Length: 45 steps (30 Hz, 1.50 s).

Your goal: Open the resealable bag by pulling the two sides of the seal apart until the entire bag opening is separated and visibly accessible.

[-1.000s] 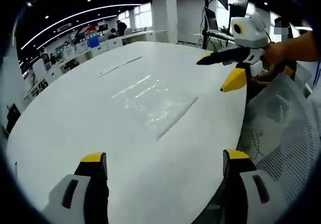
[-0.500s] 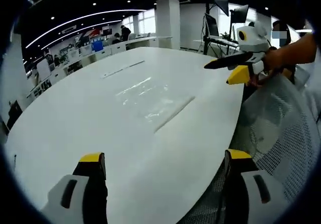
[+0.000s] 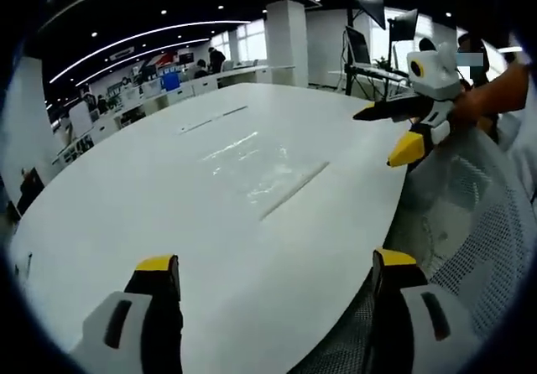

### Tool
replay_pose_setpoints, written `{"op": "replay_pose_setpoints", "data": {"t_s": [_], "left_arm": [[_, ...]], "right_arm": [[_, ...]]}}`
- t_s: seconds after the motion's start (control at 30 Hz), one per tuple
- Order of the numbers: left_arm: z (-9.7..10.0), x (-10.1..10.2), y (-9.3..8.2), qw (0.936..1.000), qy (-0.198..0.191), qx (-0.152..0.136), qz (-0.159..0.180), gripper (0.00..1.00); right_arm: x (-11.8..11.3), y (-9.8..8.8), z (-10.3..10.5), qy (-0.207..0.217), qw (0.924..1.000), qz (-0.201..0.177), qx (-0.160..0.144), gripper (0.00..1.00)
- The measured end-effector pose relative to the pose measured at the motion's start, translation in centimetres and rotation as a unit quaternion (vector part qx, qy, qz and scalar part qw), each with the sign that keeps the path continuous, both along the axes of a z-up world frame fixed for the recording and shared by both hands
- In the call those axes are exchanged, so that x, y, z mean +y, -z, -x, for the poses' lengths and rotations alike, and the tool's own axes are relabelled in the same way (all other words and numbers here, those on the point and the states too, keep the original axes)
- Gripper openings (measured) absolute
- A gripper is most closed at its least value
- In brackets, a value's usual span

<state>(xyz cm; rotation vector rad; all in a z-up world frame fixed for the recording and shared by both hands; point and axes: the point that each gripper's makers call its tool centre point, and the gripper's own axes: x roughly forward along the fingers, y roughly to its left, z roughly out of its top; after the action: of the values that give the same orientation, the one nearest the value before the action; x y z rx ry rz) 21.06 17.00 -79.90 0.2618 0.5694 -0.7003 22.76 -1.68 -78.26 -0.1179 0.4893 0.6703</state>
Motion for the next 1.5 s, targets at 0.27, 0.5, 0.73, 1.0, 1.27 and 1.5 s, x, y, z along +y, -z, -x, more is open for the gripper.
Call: {"op": "replay_pose_setpoints", "data": {"t_s": [0.27,0.5,0.73,1.0,1.27,1.5], "left_arm": [[0.3,-0.3,0.5,0.9992,0.016,-0.013,-0.033,0.89],[0.8,-0.9,1.0,0.9985,0.039,-0.005,-0.039,0.89],[0.7,-0.6,1.0,0.9986,0.032,-0.007,-0.041,0.89],[0.5,-0.4,0.6,0.9992,0.022,-0.009,-0.032,0.86],[0.8,-0.5,1.2,0.9991,0.026,0.004,-0.034,0.86],[0.7,-0.4,1.3,0.9993,0.021,0.010,-0.030,0.83]], "right_arm": [[-0.7,0.5,-0.4,0.025,0.9996,-0.006,0.010,1.00],[-0.7,0.6,-0.4,0.024,0.9997,0.006,0.004,1.00],[-0.9,0.8,-0.4,0.023,0.9995,0.022,0.002,1.00],[-0.9,1.0,-0.2,0.019,0.9994,0.029,0.006,0.98],[-1.4,1.6,0.0,0.026,0.9988,0.033,0.025,0.96],[-1.2,1.1,0.1,0.019,0.9992,0.029,0.018,0.91]]}}
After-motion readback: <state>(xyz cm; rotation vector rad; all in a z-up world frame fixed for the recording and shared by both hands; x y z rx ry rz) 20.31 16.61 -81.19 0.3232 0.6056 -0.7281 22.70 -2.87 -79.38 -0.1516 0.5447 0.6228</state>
